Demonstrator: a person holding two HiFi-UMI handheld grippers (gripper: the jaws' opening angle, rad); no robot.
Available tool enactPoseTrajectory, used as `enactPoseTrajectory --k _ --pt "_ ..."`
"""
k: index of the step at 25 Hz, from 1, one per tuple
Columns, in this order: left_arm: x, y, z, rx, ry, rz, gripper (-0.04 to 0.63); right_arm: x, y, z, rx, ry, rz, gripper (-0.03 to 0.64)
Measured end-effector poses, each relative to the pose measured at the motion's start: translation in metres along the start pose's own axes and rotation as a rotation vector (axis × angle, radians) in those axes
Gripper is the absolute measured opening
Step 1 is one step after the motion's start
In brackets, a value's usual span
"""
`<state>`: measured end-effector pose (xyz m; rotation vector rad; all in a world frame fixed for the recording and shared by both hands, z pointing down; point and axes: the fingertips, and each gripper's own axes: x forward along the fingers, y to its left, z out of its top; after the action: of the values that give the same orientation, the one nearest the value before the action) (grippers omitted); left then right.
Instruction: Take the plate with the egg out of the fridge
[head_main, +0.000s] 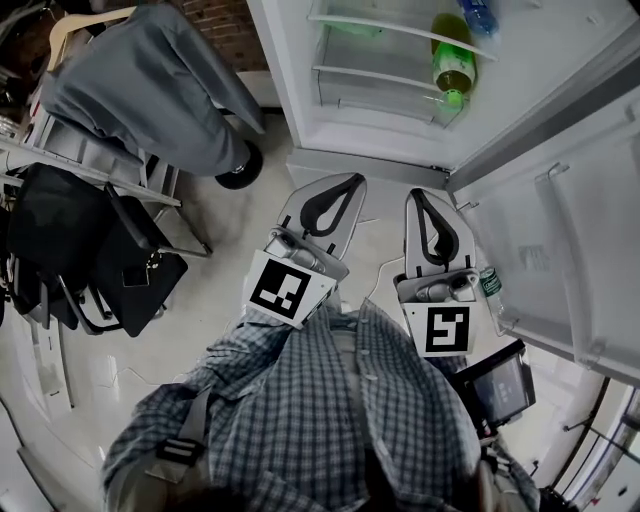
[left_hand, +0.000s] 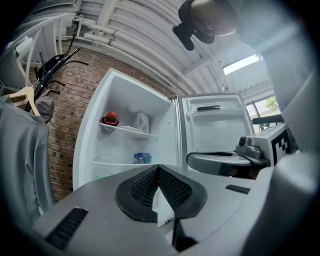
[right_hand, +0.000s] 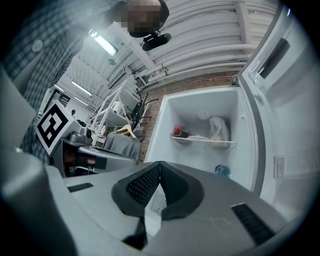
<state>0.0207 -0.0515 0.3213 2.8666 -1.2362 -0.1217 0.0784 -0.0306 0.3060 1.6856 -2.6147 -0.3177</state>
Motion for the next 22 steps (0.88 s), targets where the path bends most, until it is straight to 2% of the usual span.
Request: enactPoseTrajectory --k 10,19,22 --pt "0.052 0.046 0.014 -0.004 -0.012 -0.068 0.006 0.060 -0.025 0.007 -0.044 -0.006 -0.057 0.006" --pt "0.089 0.083 0.029 0.028 -0.069 -0.132 0.006 0.114 -0.033 0.008 -0.066 -0.033 -0.089 0.006" --pt "0.098 0.094 0.035 0.018 -0.089 -0.146 0.006 0.129 -0.036 0.009 -0.078 -0.030 -0.092 0.006"
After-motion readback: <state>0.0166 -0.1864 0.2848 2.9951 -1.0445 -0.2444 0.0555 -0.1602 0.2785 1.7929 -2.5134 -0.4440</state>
